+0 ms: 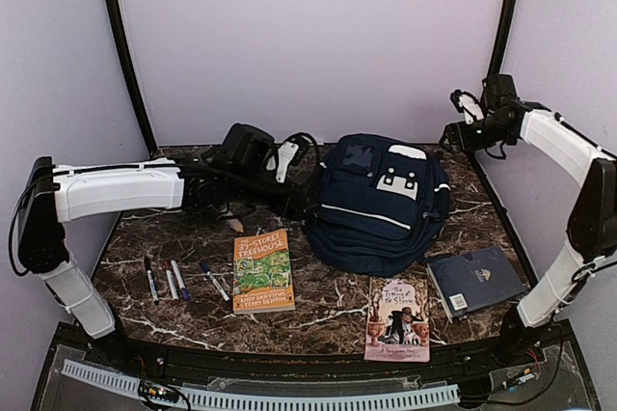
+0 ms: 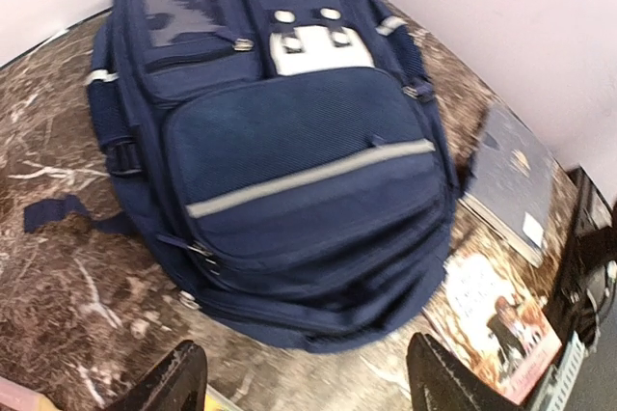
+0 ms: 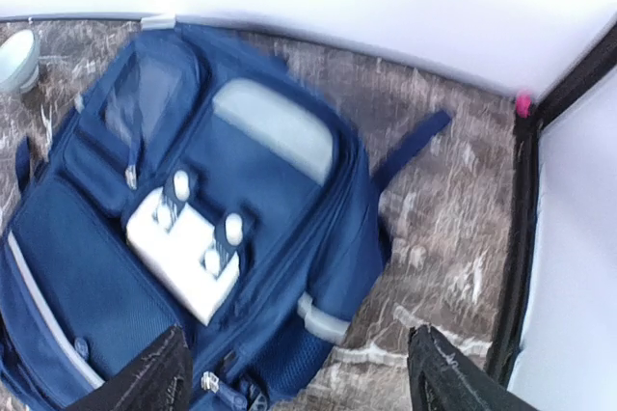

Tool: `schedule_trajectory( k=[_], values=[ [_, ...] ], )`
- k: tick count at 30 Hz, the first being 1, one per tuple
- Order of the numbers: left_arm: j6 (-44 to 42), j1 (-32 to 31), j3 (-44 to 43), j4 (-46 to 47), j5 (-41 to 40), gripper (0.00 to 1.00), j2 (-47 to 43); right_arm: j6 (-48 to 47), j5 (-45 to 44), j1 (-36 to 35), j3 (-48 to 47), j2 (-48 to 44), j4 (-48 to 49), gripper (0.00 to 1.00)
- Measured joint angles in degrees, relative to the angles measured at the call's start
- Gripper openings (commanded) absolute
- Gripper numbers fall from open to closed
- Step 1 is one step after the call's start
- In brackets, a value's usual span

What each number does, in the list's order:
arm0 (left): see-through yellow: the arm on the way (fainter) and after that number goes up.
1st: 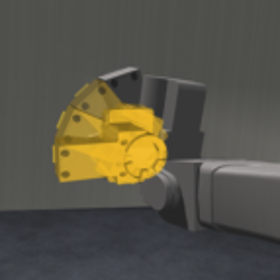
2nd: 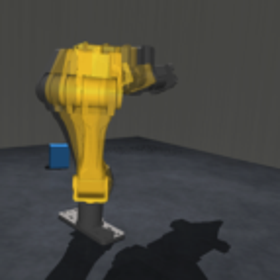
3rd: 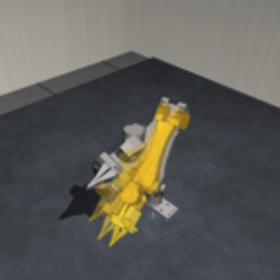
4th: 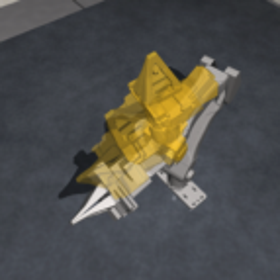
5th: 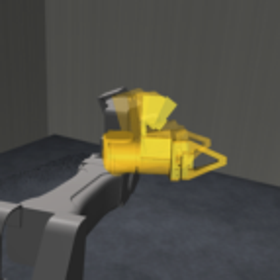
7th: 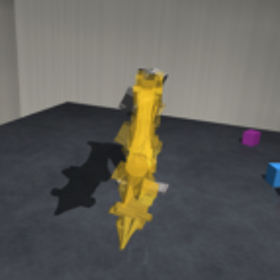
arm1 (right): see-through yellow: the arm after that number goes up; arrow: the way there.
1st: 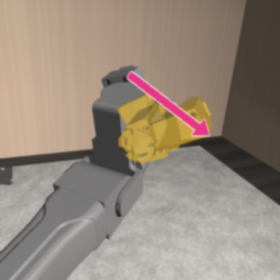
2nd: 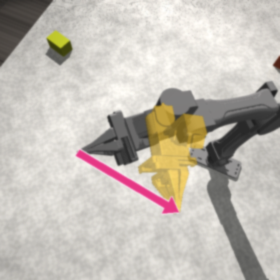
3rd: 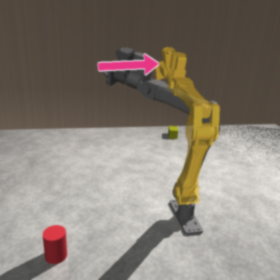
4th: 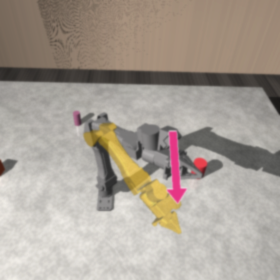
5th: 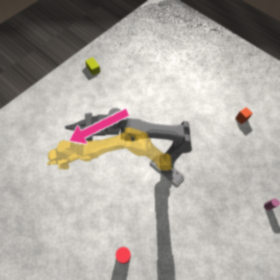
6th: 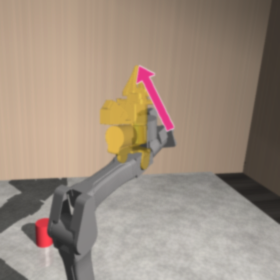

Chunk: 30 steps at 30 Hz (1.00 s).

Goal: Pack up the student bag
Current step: Rotate the book at the center of the board.

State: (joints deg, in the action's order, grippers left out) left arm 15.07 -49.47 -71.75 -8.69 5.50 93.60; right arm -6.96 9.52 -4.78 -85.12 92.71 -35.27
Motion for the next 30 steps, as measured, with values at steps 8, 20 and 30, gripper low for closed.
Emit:
schedule_trajectory(
  k=[8, 20, 30],
  values=[
    [4.96, 9.73, -6.67, 0.50, 1.55, 0.79, 12.76, 0.20, 2.19, 2.91, 19.50, -2.93, -0.39, 1.00],
    [10.08, 11.67, -9.31, 7.54, 11.96, 0.75, 28.04, -0.07, 6.73, 2.43, 10.58, 15.63, -1.01, 0.97],
    [9.57, 8.07, -5.55, 12.46, 14.23, 0.73, 27.82, 0.98, 10.64, -0.31, -10.56, 32.28, -3.48, 0.93]
  ],
)
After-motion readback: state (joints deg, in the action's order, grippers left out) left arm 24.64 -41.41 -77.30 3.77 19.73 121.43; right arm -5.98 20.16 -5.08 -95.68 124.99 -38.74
